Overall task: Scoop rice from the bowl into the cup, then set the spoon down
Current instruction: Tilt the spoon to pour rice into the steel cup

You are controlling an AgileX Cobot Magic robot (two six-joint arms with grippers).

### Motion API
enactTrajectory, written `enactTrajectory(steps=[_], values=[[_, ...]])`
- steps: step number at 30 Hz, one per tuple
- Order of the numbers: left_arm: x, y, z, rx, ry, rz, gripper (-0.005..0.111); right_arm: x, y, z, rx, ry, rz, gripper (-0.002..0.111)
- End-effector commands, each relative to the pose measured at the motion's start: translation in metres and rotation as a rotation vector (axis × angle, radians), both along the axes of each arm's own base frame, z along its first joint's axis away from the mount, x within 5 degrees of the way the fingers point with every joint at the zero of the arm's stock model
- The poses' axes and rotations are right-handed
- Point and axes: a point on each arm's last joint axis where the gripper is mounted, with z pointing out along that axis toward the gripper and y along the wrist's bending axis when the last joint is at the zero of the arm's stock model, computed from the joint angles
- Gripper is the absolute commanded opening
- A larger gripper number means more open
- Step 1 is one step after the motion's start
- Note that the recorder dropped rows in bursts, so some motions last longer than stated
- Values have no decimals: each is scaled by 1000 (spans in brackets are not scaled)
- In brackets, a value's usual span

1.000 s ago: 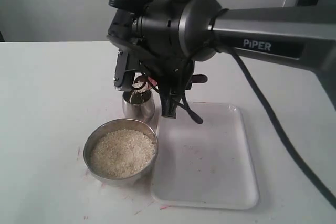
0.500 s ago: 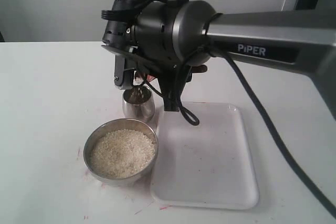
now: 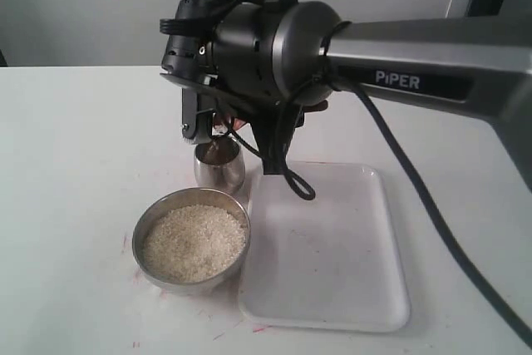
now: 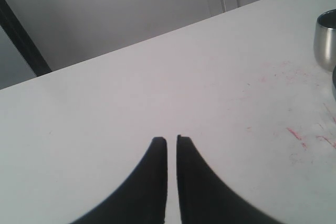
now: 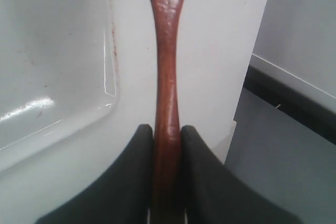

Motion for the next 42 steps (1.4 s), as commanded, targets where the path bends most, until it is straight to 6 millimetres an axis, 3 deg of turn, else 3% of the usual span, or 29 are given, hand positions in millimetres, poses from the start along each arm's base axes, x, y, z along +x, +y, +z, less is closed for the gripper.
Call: enactTrajectory(steps=[1, 31, 36, 42], values=[[0, 0, 3, -12, -13, -2, 14, -1, 3, 3, -34, -13, 33, 0], [0, 0, 3, -12, -13, -2, 14, 0, 7, 12, -178, -68, 136, 0], [0, 0, 3, -12, -13, -2, 14, 0, 7, 11, -125, -82, 90, 0], [0, 0, 3, -12, -13, -2, 14, -6, 8, 10, 137, -150, -140, 0]])
